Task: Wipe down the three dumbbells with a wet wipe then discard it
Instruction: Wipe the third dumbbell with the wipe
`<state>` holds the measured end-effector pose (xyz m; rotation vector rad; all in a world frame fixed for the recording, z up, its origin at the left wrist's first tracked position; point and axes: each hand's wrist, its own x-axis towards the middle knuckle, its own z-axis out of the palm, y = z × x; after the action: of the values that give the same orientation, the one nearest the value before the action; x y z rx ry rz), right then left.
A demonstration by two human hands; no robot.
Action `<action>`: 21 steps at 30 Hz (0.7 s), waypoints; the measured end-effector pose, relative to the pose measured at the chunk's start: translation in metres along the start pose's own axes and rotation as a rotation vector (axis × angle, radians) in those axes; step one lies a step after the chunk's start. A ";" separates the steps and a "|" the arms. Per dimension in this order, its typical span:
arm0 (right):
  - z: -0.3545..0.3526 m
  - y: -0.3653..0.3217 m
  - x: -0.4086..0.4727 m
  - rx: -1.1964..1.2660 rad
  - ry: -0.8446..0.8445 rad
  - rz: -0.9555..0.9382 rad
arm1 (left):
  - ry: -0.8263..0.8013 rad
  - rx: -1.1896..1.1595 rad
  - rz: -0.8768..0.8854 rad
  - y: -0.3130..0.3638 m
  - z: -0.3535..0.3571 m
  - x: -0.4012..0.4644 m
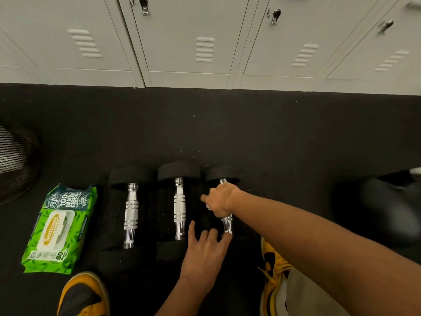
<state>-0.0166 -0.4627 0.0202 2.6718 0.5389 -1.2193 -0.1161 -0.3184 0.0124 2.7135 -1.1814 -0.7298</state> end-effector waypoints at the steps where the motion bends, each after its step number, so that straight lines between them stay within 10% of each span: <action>1: 0.001 -0.001 0.000 0.002 0.000 -0.005 | -0.006 -0.005 0.001 0.000 -0.001 0.000; 21: 0.028 -0.017 -0.001 0.294 -0.196 -0.129 | 0.009 -0.015 0.071 -0.004 0.013 0.001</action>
<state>-0.0431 -0.4549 0.0026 2.7378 0.5469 -1.6963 -0.1183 -0.3151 -0.0005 2.6446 -1.2582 -0.7134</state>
